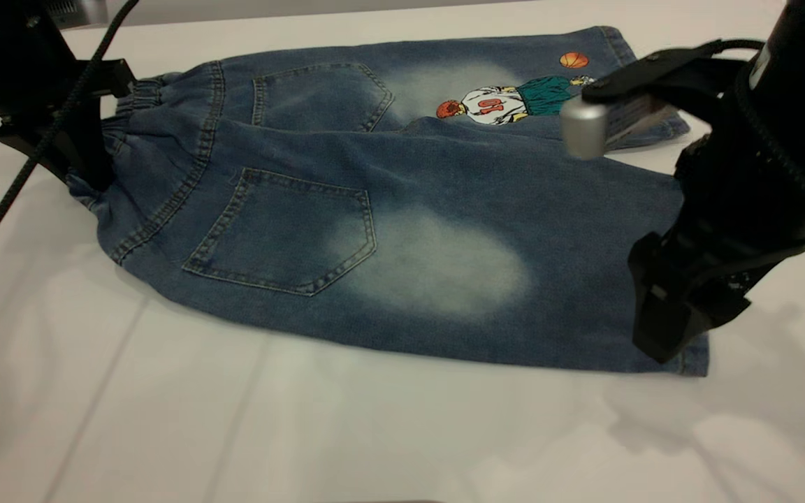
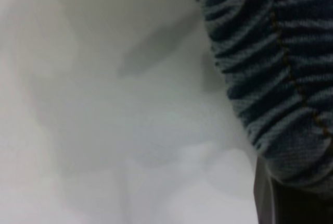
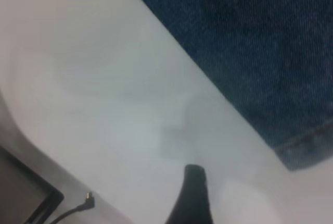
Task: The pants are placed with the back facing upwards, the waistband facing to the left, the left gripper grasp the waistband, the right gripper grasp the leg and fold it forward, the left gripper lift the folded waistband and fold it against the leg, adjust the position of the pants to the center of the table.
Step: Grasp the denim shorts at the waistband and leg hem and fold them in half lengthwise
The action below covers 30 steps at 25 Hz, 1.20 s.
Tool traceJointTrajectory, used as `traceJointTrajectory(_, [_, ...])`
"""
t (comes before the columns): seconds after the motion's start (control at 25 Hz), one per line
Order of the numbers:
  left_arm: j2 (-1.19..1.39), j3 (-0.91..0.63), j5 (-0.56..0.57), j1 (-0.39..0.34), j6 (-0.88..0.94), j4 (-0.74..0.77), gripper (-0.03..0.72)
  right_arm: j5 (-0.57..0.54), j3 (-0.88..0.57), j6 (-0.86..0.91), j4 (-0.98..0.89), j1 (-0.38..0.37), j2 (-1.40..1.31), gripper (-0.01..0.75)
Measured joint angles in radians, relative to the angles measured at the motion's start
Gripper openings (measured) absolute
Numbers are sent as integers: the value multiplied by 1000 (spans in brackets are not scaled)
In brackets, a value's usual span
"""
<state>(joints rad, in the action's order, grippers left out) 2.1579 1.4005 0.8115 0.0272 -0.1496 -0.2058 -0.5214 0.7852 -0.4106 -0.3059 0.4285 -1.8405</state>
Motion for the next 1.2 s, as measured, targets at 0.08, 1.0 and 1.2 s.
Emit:
traceJointTrajectory(0.08, [0,0,0,0,0,0,83,29,0,0,0,0,-24,547])
traceJointTrajectory(1.0, [0,0,14,0,1,-24,83,176,18,34,80,-1,-210,93])
traceJointTrajectory(1.2, [-10,0,27,0,1,-38,83,184,16,34,80,-1,-186,43])
